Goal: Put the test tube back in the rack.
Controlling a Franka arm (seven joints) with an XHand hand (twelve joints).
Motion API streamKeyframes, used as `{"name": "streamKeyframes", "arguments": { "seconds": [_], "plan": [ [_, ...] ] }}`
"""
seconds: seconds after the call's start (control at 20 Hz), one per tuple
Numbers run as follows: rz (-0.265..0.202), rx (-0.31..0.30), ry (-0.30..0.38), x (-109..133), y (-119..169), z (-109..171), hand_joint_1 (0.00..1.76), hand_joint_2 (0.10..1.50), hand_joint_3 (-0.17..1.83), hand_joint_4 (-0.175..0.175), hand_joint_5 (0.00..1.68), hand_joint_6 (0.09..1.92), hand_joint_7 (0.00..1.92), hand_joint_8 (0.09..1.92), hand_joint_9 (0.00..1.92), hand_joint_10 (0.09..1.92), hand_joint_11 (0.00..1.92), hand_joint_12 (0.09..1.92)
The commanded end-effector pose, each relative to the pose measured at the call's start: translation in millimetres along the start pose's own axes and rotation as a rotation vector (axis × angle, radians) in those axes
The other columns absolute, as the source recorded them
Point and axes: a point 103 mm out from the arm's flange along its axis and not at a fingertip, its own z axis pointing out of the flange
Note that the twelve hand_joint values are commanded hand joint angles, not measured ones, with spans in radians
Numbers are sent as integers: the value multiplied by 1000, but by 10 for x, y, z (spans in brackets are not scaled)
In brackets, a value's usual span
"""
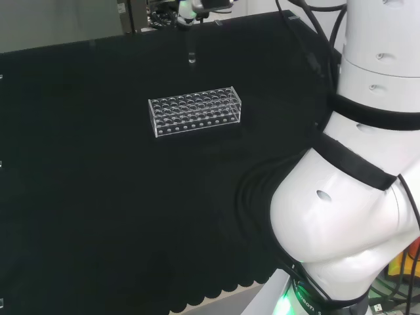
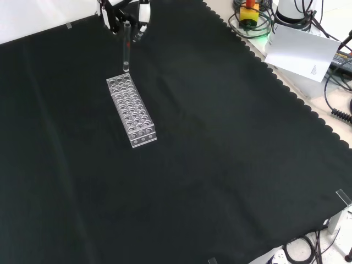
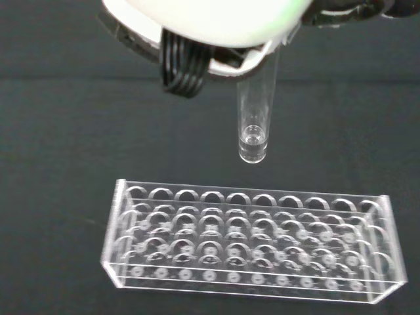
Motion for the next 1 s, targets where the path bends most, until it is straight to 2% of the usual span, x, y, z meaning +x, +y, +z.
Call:
{"name": "streamKeyframes", "arguments": {
  "seconds": [0.05, 0.4, 1.0],
  "plan": [
    [-38, 18, -2, 158, 9, 69, 1224, 617, 665, -175, 1390, 450, 1860, 418, 1700, 313, 1047, 1036],
    [-50, 69, -16, 181, 41, 290, 1224, 617, 666, -175, 1391, 449, 1860, 418, 1701, 313, 1045, 1036],
    [-65, 123, 4, 312, 147, 571, 1225, 616, 667, -175, 1391, 448, 1862, 420, 1702, 314, 1042, 1038]
  ]
}}
